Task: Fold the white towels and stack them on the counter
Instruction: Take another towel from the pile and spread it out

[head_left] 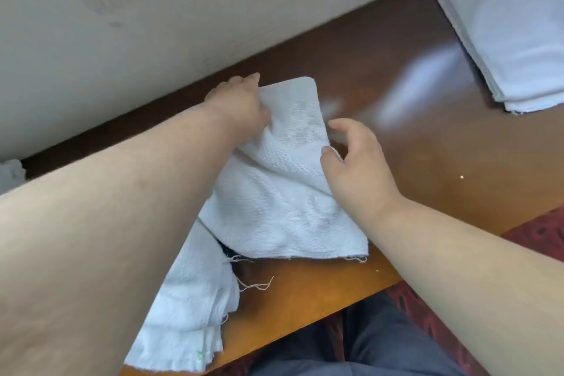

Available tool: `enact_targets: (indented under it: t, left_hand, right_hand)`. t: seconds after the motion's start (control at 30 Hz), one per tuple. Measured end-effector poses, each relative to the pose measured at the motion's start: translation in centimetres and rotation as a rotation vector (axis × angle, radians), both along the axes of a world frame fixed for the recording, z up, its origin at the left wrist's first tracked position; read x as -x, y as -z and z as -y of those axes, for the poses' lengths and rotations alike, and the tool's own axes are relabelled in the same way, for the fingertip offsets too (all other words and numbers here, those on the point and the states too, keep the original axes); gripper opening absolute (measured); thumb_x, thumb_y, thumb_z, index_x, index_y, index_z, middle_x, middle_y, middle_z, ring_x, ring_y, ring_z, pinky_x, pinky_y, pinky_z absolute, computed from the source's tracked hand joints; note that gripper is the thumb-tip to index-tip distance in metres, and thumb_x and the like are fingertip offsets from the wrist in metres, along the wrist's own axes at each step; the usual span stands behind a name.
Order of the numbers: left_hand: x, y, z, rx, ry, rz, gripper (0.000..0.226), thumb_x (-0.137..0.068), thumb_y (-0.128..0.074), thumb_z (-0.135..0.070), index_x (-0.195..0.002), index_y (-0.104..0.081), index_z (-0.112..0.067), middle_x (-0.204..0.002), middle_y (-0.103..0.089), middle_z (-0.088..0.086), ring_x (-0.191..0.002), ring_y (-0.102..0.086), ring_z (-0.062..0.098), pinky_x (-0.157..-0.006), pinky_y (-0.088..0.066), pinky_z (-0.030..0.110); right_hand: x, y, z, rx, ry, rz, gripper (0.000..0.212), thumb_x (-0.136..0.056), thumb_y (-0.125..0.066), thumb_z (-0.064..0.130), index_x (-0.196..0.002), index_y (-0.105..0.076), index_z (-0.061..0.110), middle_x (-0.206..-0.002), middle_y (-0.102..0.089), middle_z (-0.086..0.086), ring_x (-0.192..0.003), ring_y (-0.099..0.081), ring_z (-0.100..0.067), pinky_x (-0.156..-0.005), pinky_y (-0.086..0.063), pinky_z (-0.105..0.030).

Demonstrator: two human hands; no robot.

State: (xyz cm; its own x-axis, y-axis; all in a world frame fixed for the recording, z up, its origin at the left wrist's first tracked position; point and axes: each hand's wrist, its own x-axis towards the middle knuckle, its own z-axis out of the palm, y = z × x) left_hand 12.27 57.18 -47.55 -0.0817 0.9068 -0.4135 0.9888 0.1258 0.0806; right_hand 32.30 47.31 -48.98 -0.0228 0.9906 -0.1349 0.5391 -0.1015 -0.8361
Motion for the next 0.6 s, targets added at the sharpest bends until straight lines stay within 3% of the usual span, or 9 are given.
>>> enact_targets:
  t: [0.07,0.13,0.27,0.3,0.37,0.4,0.5,0.57,0.6]
  left_hand:
    - [-0.2,0.2,-0.7,0.006,0.024,-0.064,0.066,-0.082,-0.057,-0.044,-0.143,-0.04,-0.027,-0.137,-0.046,0.011,-0.126,-0.041,0.035,-0.102,-0.035,0.044]
    - [-0.4,0.0,-0.9,-0.023,0.061,-0.091,0.045,-0.078,-0.057,-0.044,-0.12,-0.056,-0.03,-0.117,-0.054,0.008,-0.111,-0.049,0.034,-0.093,-0.039,0.043]
    - [-1.3,-1.3,-0.1,-0.037,-0.022,0.225,0.026,-0.074,-0.061,-0.037,-0.099,-0.056,-0.035,-0.092,-0.061,-0.01,-0.087,-0.06,0.017,-0.075,-0.049,0.035]
    - [-1.8,-1.6,0.2,-0.018,-0.042,0.308,0.025,-0.075,-0.062,-0.035,-0.099,-0.057,-0.035,-0.087,-0.063,-0.012,-0.081,-0.061,0.012,-0.07,-0.05,0.032]
    - [-2.6,-2.0,0.5,-0.021,-0.037,0.381,0.018,-0.078,-0.059,-0.032,-0.096,-0.059,-0.034,-0.08,-0.065,-0.011,-0.074,-0.061,0.008,-0.062,-0.049,0.028]
    - [-2.9,-2.2,0.5,-0.051,-0.046,0.409,0.014,-0.08,-0.056,-0.031,-0.093,-0.06,-0.034,-0.077,-0.065,-0.011,-0.07,-0.061,0.007,-0.058,-0.048,0.027]
    - [-3.3,-3.2,0.5,-0.167,-0.146,0.577,0.016,-0.077,-0.049,-0.025,-0.085,-0.06,-0.035,-0.065,-0.062,-0.018,-0.052,-0.053,-0.001,-0.046,-0.044,0.019]
    - [-3.4,-3.9,0.3,-0.22,-0.193,0.671,0.018,-0.077,-0.048,-0.022,-0.082,-0.061,-0.034,-0.06,-0.058,-0.02,-0.049,-0.049,-0.002,-0.042,-0.04,0.014]
    - [-3.5,-4.3,0.3,-0.226,-0.204,0.697,0.019,-0.077,-0.048,-0.021,-0.08,-0.061,-0.035,-0.058,-0.057,-0.021,-0.048,-0.047,-0.003,-0.042,-0.038,0.013]
  right_hand:
    - [-1.0,0.4,-1.3,0.239,0.087,-0.118,0.044,-0.09,-0.063,0.027,-0.131,-0.046,0.028,-0.116,-0.05,0.022,-0.099,-0.055,0.002,-0.075,-0.045,-0.01]
    - [-1.6,0.8,-2.6,0.329,0.068,-0.093,0.065,-0.087,-0.068,0.036,-0.143,-0.037,0.025,-0.122,-0.05,0.015,-0.096,-0.057,-0.001,-0.076,-0.043,-0.016]
    - [-1.0,0.6,-4.9,0.35,-0.061,-0.095,0.085,-0.082,-0.073,0.039,-0.151,-0.027,0.021,-0.096,-0.056,0.024,-0.083,-0.057,0.005,-0.076,-0.045,-0.018]
    - [-0.7,0.6,-5.3,0.365,-0.104,-0.078,0.087,-0.082,-0.073,0.039,-0.152,-0.025,0.021,-0.102,-0.06,0.022,-0.086,-0.058,0.004,-0.079,-0.047,-0.02]
    - [-0.2,0.5,-5.9,0.384,-0.143,-0.042,0.087,-0.082,-0.072,0.04,-0.152,-0.025,0.02,-0.128,-0.061,0.01,-0.11,-0.059,-0.008,-0.093,-0.046,-0.025]
    - [-0.1,0.5,-6.0,0.354,-0.132,-0.03,0.084,-0.082,-0.071,0.04,-0.151,-0.028,0.02,-0.13,-0.059,0.009,-0.116,-0.057,-0.01,-0.096,-0.044,-0.026]
    - [-0.6,0.3,-6.5,0.133,-0.098,-0.063,0.078,-0.078,-0.069,0.042,-0.147,-0.037,0.025,-0.12,-0.058,0.013,-0.11,-0.057,-0.006,-0.096,-0.047,-0.028]
    - [-0.9,0.1,-7.0,0.188,-0.145,-0.169,0.08,-0.075,-0.074,0.045,-0.144,-0.038,0.029,-0.123,-0.058,0.013,-0.109,-0.057,0.0,-0.092,-0.047,-0.023]
    - [-0.9,0.0,-7.2,0.258,-0.183,-0.2,0.069,-0.075,-0.075,0.045,-0.136,-0.046,0.032,-0.117,-0.062,0.016,-0.101,-0.06,0.005,-0.086,-0.047,-0.019]
